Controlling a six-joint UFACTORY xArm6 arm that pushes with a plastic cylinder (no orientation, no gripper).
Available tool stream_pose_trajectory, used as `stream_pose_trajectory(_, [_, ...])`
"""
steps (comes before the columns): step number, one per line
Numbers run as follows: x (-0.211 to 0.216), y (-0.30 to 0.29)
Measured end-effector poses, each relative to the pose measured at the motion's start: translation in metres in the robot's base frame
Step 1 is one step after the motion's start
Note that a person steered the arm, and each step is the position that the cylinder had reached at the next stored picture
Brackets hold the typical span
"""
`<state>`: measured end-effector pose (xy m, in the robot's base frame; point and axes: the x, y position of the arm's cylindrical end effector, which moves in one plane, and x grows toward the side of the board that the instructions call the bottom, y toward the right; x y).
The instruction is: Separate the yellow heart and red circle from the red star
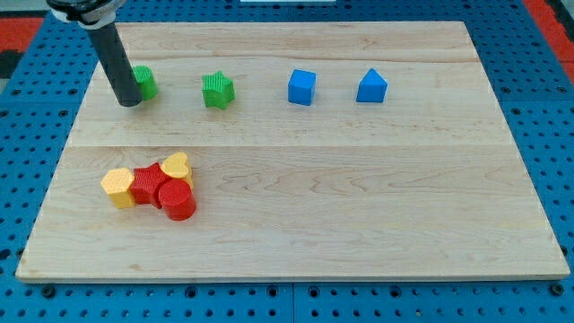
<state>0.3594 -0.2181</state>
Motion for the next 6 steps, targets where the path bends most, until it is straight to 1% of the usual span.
stream_pose_trajectory(1, [0.050, 0.044])
stream_pose_trajectory(2, [0.072, 0.154])
stream_pose_trajectory(3, [0.148, 0.172])
stream_pose_trajectory(4, [0.159, 0.172])
stream_pose_trajectory(5, [0.158, 0.098])
stream_pose_trajectory(6, [0.152, 0.042])
